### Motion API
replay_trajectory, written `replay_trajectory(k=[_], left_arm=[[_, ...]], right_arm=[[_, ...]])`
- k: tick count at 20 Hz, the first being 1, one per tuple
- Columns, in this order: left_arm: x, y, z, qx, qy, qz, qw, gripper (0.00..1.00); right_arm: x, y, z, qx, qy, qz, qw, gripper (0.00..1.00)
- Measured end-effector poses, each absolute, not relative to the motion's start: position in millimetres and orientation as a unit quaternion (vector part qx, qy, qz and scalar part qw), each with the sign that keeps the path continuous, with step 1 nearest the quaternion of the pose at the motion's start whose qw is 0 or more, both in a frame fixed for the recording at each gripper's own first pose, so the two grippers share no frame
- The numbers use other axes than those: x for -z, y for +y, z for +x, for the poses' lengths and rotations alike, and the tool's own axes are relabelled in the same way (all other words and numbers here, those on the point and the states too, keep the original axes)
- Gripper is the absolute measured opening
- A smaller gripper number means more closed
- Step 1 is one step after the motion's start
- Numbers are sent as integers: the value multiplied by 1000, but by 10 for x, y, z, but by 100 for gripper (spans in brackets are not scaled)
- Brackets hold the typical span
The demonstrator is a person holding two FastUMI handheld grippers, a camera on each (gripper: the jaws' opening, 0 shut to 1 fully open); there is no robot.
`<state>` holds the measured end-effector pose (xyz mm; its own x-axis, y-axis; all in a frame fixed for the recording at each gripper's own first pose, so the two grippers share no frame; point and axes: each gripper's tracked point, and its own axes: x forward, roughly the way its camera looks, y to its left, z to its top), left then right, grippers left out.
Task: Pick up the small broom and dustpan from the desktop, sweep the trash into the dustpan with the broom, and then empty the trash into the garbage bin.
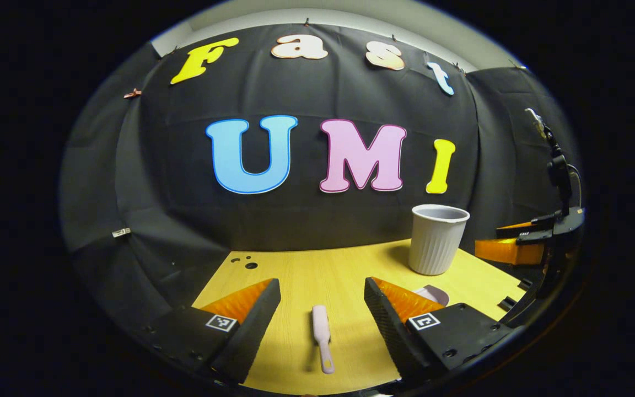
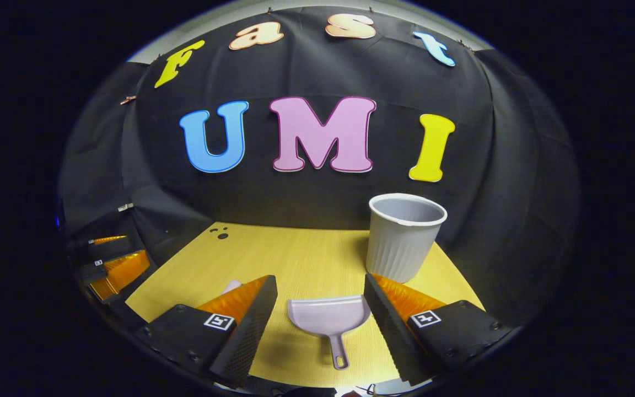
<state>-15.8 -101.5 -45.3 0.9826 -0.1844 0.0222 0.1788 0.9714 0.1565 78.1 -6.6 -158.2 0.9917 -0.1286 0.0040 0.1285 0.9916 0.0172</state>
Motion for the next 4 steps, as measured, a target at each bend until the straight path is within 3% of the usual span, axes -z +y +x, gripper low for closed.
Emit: replay_trajectory(k=[4], left_arm=[[637, -1131, -286, 104, -7, 64, 993, 98]], right_arm=[[1867, 58, 653, 54, 22, 10, 998, 99]])
